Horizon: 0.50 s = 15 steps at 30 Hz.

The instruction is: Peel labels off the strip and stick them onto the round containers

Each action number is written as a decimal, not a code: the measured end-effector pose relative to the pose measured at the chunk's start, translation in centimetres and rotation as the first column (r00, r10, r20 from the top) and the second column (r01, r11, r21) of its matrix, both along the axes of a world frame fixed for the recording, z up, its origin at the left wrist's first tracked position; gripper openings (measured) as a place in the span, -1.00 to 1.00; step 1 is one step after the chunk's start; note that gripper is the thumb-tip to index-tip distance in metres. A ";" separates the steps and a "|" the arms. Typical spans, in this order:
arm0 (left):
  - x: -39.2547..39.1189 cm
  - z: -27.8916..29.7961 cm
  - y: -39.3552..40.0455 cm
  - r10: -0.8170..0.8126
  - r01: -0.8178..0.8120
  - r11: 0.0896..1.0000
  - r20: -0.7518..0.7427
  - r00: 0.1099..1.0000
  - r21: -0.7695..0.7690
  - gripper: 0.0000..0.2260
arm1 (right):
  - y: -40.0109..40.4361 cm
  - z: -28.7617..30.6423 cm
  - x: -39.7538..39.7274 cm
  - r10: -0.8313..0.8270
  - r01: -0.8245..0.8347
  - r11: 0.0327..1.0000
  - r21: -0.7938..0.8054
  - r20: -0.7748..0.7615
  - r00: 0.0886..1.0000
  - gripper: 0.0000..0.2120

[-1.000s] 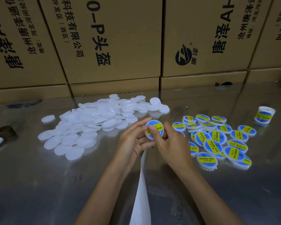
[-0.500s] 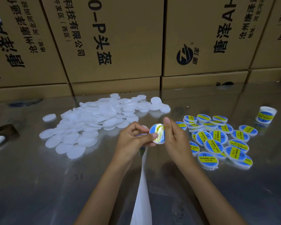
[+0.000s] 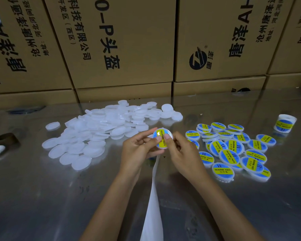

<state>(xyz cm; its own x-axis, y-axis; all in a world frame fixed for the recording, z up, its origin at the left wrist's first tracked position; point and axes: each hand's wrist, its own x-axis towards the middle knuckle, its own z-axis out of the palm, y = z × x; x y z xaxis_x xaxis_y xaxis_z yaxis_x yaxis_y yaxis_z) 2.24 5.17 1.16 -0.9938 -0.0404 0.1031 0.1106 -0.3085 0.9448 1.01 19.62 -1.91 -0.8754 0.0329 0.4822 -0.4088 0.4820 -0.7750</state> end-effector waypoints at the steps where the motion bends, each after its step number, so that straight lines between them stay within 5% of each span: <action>1: 0.1 0.0 0.0 -0.003 0.003 1.000 0.000 1.000 0.004 -0.78 | 0.0 0.0 0.0 -0.007 0.007 1.000 0.008 -0.013 1.000 -0.63; 10: -0.1 -0.2 0.1 0.035 -0.034 0.997 0.016 0.999 -0.066 -0.87 | 0.2 -0.5 -0.4 -0.093 0.094 0.996 0.011 -0.100 0.991 -0.66; 15: -0.1 -0.4 0.0 -0.157 0.146 0.966 -0.033 0.987 -0.212 -0.70 | 0.2 -0.4 -0.6 -0.033 0.032 0.999 -0.026 -0.059 0.998 -0.62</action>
<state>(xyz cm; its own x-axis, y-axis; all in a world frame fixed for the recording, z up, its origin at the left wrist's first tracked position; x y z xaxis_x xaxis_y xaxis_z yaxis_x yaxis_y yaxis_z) 2.10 5.21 0.74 -0.9803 0.1378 0.1417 0.1252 -0.1219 0.9846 0.41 19.85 -2.36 -0.8436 0.0732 0.5320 -0.4390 0.4768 -0.7616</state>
